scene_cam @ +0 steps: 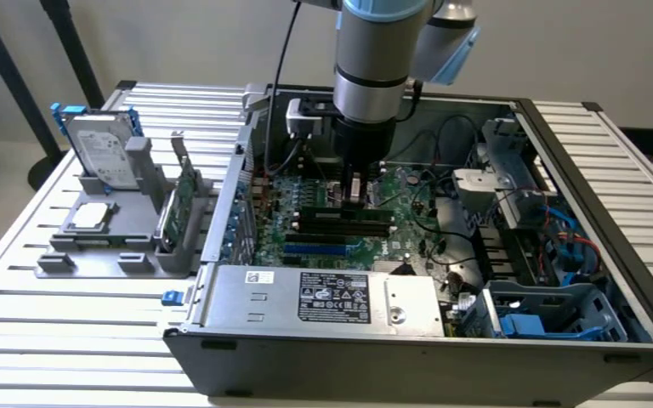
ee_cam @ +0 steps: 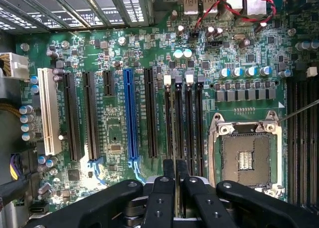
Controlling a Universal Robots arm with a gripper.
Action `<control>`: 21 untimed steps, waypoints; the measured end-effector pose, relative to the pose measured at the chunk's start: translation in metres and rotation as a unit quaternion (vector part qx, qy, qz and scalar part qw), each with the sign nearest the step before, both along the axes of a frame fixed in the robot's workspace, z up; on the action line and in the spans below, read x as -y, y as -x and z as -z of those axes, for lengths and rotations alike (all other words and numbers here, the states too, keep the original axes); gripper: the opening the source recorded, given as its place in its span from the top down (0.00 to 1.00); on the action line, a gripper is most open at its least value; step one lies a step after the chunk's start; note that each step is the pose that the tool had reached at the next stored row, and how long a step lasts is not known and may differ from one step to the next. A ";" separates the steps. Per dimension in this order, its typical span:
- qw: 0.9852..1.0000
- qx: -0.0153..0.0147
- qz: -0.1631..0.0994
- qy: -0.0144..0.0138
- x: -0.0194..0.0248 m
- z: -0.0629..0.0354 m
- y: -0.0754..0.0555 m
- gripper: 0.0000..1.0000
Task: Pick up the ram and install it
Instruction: 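Pick up the ram and move it above insertion slot, then insert the ram into the slot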
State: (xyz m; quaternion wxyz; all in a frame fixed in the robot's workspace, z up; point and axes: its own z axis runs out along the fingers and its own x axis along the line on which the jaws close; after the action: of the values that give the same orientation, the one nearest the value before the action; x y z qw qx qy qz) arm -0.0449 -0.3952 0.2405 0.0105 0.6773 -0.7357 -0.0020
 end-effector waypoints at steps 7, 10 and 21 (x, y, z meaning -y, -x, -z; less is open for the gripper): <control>1.000 0.000 0.000 0.000 0.0000 0.0001 0.000 0.86; 1.000 0.000 0.000 0.000 0.0000 0.0001 0.000 0.86; 1.000 -0.005 -0.001 0.002 0.0000 0.0027 0.000 0.86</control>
State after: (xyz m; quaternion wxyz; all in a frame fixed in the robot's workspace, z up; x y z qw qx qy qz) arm -0.0450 -0.3952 0.2378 0.0158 0.6782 -0.7347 -0.0038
